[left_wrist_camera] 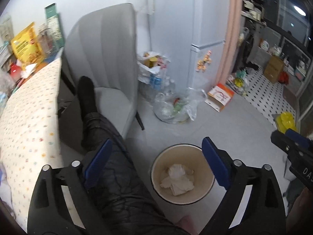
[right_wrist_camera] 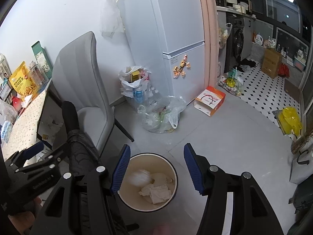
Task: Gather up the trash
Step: 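Move both open grippers back over the table toward the crumpled paper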
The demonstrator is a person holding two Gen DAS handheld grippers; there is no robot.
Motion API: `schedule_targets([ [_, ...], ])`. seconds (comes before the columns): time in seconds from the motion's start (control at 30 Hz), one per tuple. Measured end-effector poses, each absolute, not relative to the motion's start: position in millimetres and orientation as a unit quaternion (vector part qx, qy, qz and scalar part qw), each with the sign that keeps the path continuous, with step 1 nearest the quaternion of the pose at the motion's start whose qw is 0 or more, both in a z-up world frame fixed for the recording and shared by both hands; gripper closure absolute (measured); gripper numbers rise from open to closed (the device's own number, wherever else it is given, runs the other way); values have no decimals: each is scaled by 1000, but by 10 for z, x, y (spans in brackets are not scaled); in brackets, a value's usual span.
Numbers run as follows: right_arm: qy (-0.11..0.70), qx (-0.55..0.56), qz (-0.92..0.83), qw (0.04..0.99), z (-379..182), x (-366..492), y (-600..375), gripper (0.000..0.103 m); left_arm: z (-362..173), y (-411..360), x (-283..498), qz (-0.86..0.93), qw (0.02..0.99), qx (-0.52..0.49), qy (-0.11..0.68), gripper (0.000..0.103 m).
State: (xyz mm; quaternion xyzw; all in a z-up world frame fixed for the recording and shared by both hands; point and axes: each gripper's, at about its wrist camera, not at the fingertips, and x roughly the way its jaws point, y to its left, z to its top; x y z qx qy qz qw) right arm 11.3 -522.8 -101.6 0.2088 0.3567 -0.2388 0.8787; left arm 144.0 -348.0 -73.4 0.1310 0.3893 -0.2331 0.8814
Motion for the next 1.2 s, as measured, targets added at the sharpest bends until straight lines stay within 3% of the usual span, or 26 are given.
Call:
schedule_targets([
  [0.17, 352, 193, -220, 889, -940, 180, -5039, 31, -560, -3182, 1471, -212, 895, 104, 377, 6],
  [0.47, 337, 158, -185, 909, -682, 306, -4526, 15, -349, -2519, 1487, -172, 914, 66, 362, 6],
  [1.2, 322, 76, -95, 939, -167, 498, -2988, 8, 1, -782, 1206, -75, 946, -16, 314, 6],
])
